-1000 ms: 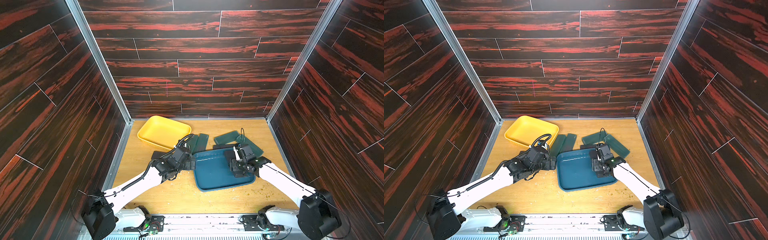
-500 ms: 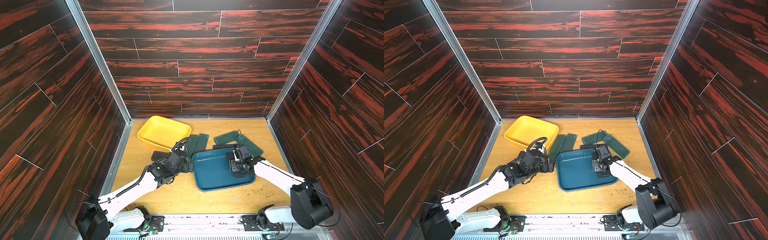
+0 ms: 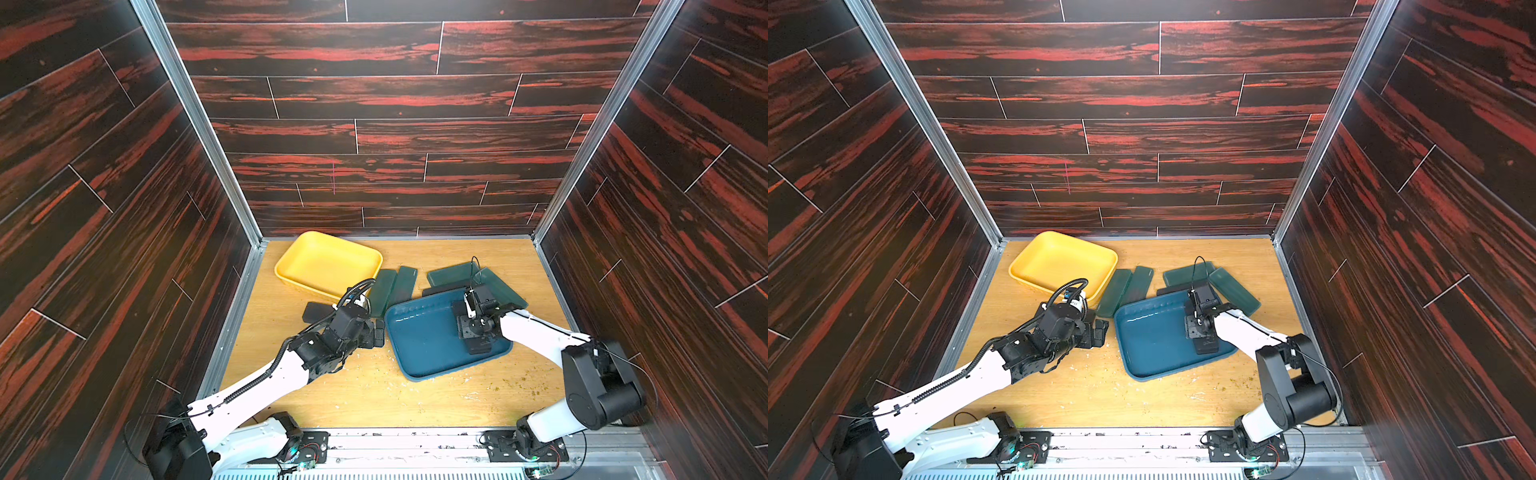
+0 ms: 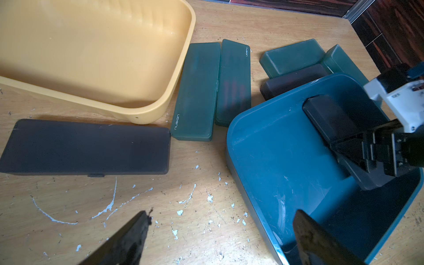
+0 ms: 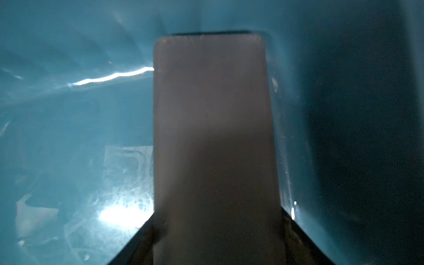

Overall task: Place the pencil cases by color into the storage box
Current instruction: Place the pencil case at the storage box.

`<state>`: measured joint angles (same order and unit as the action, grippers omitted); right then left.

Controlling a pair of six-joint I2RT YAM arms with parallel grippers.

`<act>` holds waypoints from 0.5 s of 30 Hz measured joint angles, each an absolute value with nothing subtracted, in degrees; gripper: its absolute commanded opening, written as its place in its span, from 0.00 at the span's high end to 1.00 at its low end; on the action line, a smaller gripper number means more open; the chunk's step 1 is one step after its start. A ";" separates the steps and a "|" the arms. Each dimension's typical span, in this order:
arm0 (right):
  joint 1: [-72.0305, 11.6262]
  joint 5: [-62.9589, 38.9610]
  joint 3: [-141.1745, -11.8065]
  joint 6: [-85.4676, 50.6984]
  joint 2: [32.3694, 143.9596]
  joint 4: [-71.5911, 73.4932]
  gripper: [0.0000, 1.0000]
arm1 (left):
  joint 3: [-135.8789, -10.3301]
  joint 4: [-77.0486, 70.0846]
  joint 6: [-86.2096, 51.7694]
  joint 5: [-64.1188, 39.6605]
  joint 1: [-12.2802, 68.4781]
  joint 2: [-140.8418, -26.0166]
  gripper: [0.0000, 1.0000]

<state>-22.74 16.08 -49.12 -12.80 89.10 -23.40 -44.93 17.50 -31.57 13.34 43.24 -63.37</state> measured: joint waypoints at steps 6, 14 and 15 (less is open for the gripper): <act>-22.72 16.10 -49.30 -12.82 91.57 -24.71 0.34 | -44.77 17.30 -32.16 14.02 43.24 -62.13 0.01; -22.72 16.34 -50.52 -13.08 92.01 -26.76 0.22 | -44.73 18.79 -34.33 16.51 43.24 -61.36 0.00; -22.72 16.36 -50.65 -13.23 91.92 -27.18 0.21 | -44.77 19.33 -34.72 16.99 43.24 -61.39 0.00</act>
<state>-22.72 16.36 -50.65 -13.23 91.92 -27.18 -44.77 19.33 -34.72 16.99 43.24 -61.39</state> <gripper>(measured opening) 0.771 0.997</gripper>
